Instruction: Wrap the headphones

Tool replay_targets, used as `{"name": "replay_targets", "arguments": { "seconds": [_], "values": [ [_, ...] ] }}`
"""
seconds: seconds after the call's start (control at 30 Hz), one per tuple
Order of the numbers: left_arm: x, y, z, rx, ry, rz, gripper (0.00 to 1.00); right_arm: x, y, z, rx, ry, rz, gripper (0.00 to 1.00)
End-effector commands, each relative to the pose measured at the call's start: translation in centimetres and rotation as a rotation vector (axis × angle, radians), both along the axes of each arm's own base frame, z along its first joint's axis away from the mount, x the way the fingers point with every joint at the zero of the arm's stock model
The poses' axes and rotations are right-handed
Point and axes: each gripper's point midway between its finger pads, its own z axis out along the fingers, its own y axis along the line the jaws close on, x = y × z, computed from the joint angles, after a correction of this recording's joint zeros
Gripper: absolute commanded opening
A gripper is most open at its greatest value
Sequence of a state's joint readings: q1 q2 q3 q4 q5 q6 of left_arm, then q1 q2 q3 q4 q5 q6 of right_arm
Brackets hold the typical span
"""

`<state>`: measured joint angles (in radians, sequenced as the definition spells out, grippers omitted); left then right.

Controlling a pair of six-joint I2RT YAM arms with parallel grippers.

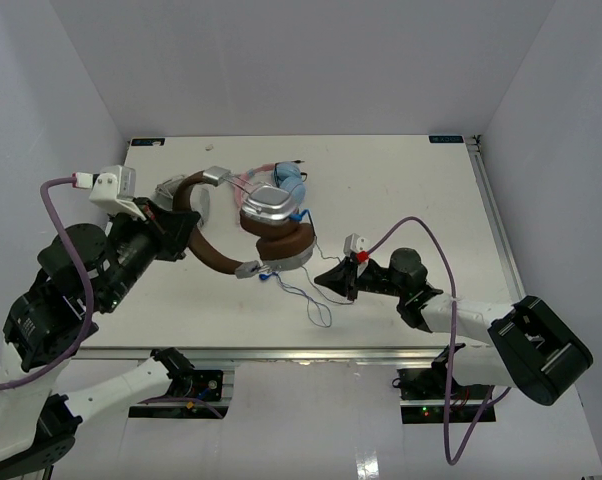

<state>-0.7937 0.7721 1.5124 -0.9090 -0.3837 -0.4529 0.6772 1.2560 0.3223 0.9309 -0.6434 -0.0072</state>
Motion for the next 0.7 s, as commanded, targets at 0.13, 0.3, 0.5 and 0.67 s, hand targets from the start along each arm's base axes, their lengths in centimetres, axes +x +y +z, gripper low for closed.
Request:
{"name": "replay_targets", "arguments": {
  "seconds": [0.13, 0.3, 0.5, 0.67],
  "values": [
    [-5.4, -9.1, -0.9, -0.055, -0.015, -0.595, 0.00, 3.3, 0.9, 3.0, 0.034, -0.053, -0.055, 0.08],
    [-6.9, -11.9, -4.9, 0.026, 0.053, -0.802, 0.00, 4.7, 1.5, 3.7, 0.022, -0.050, -0.064, 0.08],
    [-6.6, -13.1, -9.0, 0.102, 0.107, -0.871, 0.00, 7.6, 3.1, 4.7, -0.062, -0.017, -0.060, 0.08],
    [-4.4, -12.8, -12.0, 0.201, 0.176, -0.781, 0.00, 9.8, 3.3, 6.2, -0.116, -0.022, -0.105, 0.08]
  ]
}}
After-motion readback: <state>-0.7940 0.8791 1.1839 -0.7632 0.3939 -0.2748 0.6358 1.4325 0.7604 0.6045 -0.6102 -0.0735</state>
